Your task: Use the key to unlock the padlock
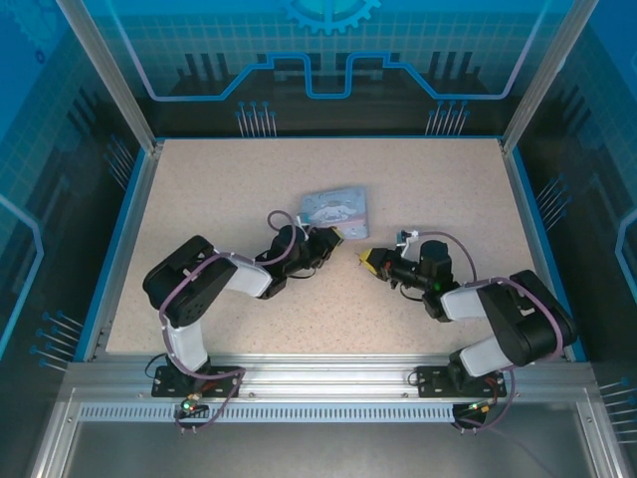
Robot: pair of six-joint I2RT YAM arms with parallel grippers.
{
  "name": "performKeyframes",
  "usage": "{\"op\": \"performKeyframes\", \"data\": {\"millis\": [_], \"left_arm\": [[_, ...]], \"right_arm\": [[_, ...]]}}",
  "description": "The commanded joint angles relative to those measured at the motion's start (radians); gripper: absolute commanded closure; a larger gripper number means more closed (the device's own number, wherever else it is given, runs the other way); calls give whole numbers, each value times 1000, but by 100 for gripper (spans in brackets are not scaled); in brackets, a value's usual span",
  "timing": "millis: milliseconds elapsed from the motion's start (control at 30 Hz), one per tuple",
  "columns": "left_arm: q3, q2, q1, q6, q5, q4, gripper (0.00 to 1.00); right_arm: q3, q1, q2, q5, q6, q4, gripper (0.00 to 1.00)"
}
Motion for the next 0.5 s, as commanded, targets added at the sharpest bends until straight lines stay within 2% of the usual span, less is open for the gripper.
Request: {"op": "performKeyframes", "data": {"millis": [0,467], "left_arm": [[-34,-74,-4,-28,-61,35,100],[-103,-161,-26,-85,-139,28,100]], "right_arm": [[16,49,22,93,6,120,100],[28,153,131,180,-31,250,100]]}}
